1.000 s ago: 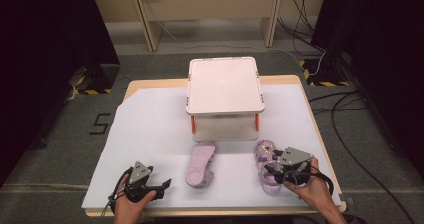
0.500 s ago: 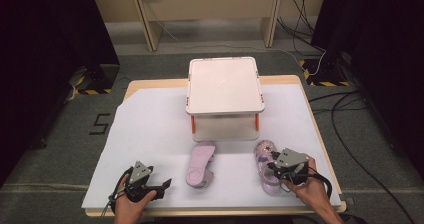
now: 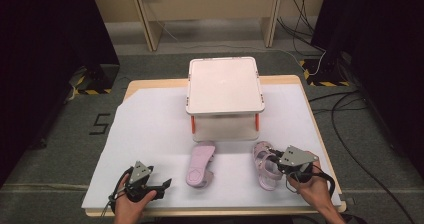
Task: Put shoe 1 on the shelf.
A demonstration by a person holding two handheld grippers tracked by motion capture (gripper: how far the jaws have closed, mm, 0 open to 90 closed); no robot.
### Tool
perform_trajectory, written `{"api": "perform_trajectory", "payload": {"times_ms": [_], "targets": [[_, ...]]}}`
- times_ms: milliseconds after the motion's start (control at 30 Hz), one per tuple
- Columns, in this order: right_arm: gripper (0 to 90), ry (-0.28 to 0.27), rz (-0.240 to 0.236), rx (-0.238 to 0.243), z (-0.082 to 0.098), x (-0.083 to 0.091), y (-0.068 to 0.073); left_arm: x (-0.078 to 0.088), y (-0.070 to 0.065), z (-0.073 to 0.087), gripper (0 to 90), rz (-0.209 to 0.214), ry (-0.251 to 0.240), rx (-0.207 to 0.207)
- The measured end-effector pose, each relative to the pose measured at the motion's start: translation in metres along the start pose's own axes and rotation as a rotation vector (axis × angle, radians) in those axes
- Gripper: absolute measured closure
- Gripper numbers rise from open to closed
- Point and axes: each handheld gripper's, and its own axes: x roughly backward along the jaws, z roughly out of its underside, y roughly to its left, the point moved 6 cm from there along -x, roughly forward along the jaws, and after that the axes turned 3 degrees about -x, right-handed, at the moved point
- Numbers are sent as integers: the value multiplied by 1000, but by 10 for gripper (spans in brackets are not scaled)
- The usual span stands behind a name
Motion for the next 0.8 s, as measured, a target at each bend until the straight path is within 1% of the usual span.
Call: {"api": "perform_trajectory", "payload": {"times_ms": [67,133,167,233,267,300,333,400,433,467,500,533,567,600,633,667,733,767,800], "targets": [[813,-20,1,24,-6,-1,1,1,0,-1,164,-1,-2,-4],[813,-24,-4,22,-9,-3,2,1,0,-1,164,-2,-2,-4],[813,-36,-2,42,-13,-5,2,1,0,0,166,-2,1,-4],[814,-55,-10,57,-21,-11,3,2,0,1,169,-5,0,-3],[814,-55,-10,57,-21,-11,3,2,0,1,169,-5,0,-3],[814,-59,-13,60,-24,-13,3,2,1,0,169,-4,-2,-2],[815,-69,-18,69,-29,-19,3,2,0,0,169,-4,-6,-1],[815,-74,-23,67,-31,-22,4,2,1,0,168,-4,-3,-3],[817,-82,-27,82,-39,-31,4,2,1,0,169,-3,-3,-3],[817,-90,-31,94,-43,-35,4,2,1,0,169,-3,-3,-3],[817,-90,-33,87,-46,-38,5,2,1,0,168,-3,-4,-4],[817,-101,-33,105,-50,-43,4,2,0,0,169,-1,-7,-1],[817,-103,-36,98,-54,-47,5,2,1,0,169,-2,-4,-3],[817,-110,-39,107,-58,-51,5,2,1,0,169,-3,-4,-1],[817,-112,-47,101,-62,-57,5,2,1,0,168,-2,-4,1],[817,-119,-48,109,-65,-62,5,2,1,0,169,-2,-5,1],[817,-123,-49,104,-70,-71,4,2,1,0,169,-3,-6,2],[817,-123,-49,104,-70,-71,4,2,1,0,169,-3,-6,2],[816,-131,-50,111,-75,-80,3,2,1,0,169,-2,-5,1]]}}
